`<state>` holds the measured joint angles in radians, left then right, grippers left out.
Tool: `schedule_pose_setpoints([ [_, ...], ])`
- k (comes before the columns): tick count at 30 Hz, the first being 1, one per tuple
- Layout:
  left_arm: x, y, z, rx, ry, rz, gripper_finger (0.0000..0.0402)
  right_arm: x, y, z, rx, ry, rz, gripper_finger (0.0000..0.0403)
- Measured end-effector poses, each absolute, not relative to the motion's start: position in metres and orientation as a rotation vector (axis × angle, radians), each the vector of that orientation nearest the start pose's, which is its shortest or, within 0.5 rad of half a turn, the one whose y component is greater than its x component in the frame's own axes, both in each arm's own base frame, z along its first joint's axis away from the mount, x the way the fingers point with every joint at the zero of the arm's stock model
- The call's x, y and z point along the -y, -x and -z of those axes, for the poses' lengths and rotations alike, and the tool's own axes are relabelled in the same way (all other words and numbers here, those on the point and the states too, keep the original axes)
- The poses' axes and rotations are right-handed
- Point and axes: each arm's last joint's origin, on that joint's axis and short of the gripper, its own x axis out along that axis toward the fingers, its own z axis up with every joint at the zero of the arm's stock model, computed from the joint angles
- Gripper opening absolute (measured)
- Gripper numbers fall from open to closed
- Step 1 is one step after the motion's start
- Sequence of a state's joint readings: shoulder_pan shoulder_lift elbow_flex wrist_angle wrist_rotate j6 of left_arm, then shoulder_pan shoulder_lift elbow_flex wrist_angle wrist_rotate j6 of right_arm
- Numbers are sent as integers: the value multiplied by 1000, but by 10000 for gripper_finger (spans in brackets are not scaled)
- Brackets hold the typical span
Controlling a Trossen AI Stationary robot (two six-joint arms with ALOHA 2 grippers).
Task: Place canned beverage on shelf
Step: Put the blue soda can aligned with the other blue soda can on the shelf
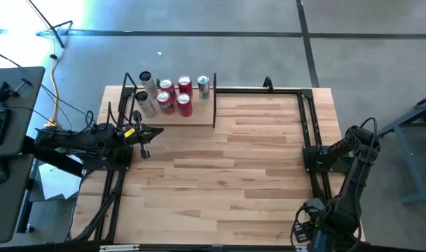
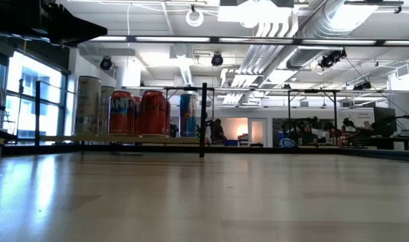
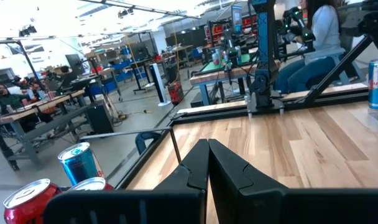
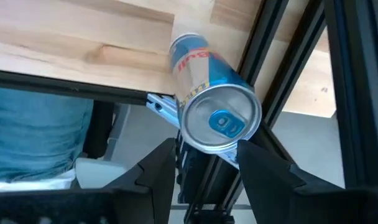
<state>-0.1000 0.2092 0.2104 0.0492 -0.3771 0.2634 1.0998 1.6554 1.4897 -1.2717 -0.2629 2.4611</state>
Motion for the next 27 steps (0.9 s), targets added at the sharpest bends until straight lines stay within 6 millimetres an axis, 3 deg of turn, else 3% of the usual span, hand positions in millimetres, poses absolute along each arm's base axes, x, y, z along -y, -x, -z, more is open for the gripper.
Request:
schedule_pose_setpoints([
  [5,-1,-102,-223,7,-251,-281,1,-279,-128,-293,-1663,-1106,979,156],
  [8,-1,-102,-223,8,-251,-281,1,-280,-121,-305,-1697,-1055,919,141],
  [15,0,-102,-223,10,-258,-282,1,-274,-108,-321,-1573,-937,885,12],
  [20,-1,-102,-225,23,-290,-285,1,-282,-118,-322,-1585,-1054,832,22],
  [27,-1,-102,-225,20,-300,-285,1,-272,-147,-318,-1652,-1136,949,46],
])
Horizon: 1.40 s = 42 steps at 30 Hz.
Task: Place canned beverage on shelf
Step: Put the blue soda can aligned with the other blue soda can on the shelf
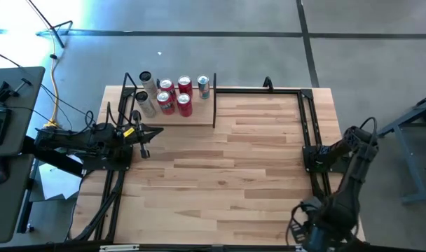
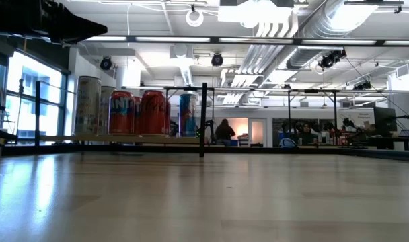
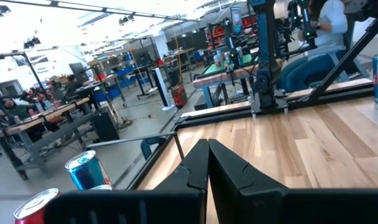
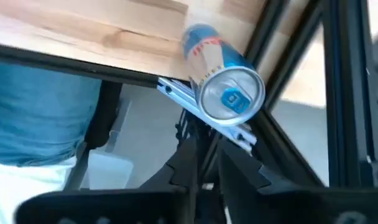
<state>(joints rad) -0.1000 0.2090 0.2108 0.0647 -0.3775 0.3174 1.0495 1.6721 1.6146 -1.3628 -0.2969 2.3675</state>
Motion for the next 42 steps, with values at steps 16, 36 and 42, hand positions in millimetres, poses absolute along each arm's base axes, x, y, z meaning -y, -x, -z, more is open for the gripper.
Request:
schedule_pose_setpoints([
  [16,-1,-102,-223,-4,-329,-282,0,-272,-173,-295,-1773,-1217,1157,288],
  [36,-1,-102,-221,-17,-309,-280,0,-281,-146,-252,-1727,-1095,1165,291],
  [42,-1,-102,-221,-21,-309,-279,0,-281,-144,-239,-1779,-1102,1161,291],
])
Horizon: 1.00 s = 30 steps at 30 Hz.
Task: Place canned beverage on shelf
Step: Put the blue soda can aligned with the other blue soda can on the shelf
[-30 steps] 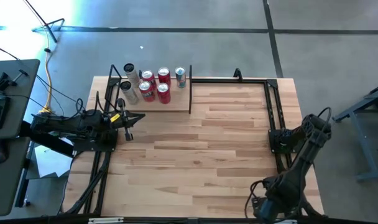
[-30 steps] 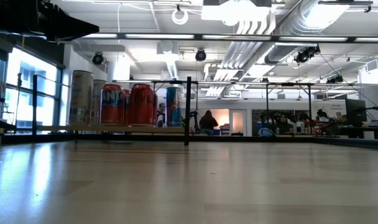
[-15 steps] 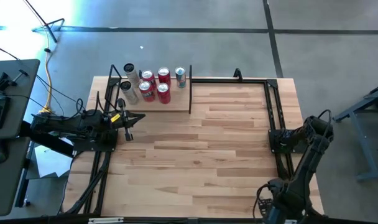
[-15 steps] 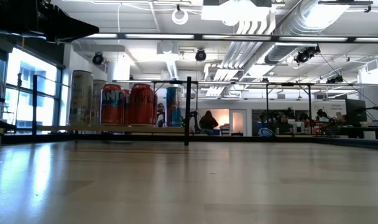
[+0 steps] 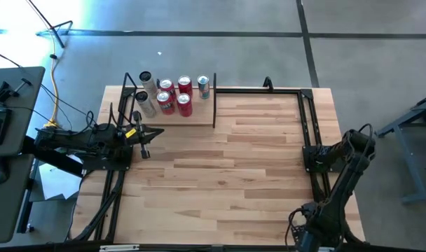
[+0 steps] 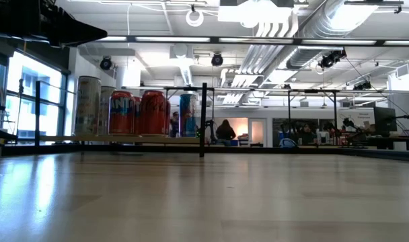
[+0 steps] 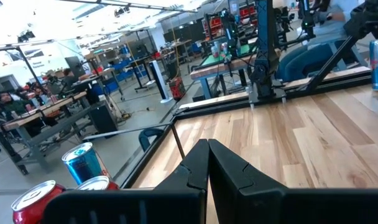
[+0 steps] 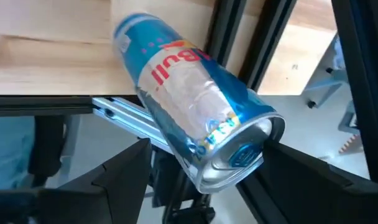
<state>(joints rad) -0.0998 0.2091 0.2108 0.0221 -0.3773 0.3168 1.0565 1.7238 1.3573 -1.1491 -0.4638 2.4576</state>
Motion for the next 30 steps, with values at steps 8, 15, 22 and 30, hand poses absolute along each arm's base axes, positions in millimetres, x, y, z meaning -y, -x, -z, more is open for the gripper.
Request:
schedule_pose_setpoints([
  [8,-1,-102,-221,-20,-308,-279,0,-282,-148,-233,-1698,-1118,1127,291],
  [15,-1,-102,-221,-20,-308,-279,0,-281,-148,-233,-1699,-1090,1087,291],
  [22,-1,-102,-221,-20,-307,-279,0,-271,-157,-226,-1417,-958,925,291],
  [30,-1,-102,-221,-18,-290,-279,0,-232,-171,-186,-1454,-613,819,291],
])
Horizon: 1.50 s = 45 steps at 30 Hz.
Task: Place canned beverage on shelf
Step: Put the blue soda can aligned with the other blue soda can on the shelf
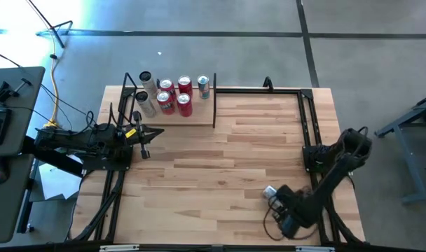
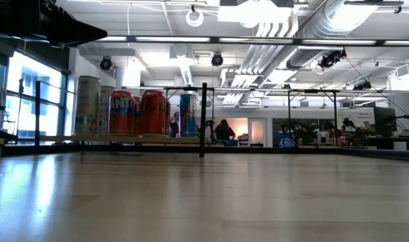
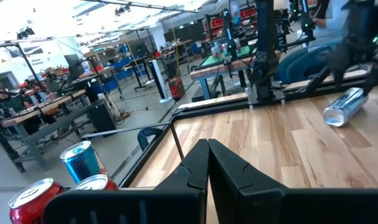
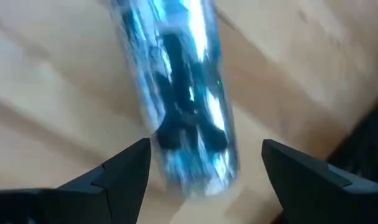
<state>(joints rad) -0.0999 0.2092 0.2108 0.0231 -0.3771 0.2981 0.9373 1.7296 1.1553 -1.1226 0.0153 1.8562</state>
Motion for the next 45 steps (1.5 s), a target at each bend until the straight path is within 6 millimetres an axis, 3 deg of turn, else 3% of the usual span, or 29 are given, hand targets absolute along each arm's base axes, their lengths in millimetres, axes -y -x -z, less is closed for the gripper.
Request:
schedule_pose_setpoints([
  [4,-1,-102,-221,-18,-290,-279,0,-217,-176,-162,-1497,-546,728,291],
  [9,-1,-102,-221,-18,-290,-279,0,-206,-174,-137,-1542,-619,676,285],
  [13,0,-102,-221,-18,-282,-278,0,-204,-173,-131,-1535,-674,684,245],
  [15,-1,-102,-221,-18,-278,-278,0,-207,-175,-137,-1533,-687,673,216],
  [17,-1,-102,-221,-16,-265,-278,0,-209,-181,-146,-1535,-717,658,213],
  [21,-1,-102,-221,-16,-256,-278,1,-208,-199,-184,-1533,-842,540,213],
  [27,-1,-102,-221,-16,-255,-278,1,-177,-234,-227,-1628,-1053,452,213],
  [32,-1,-102,-221,-15,-246,-278,1,-142,-258,-243,-1813,-1315,379,213],
  [38,-1,-102,-221,-14,-239,-278,1,-116,-282,-238,-1857,-1482,236,213],
  [45,0,-102,-221,-14,-239,-278,1,-117,-309,-207,-1969,-1542,-3,213],
])
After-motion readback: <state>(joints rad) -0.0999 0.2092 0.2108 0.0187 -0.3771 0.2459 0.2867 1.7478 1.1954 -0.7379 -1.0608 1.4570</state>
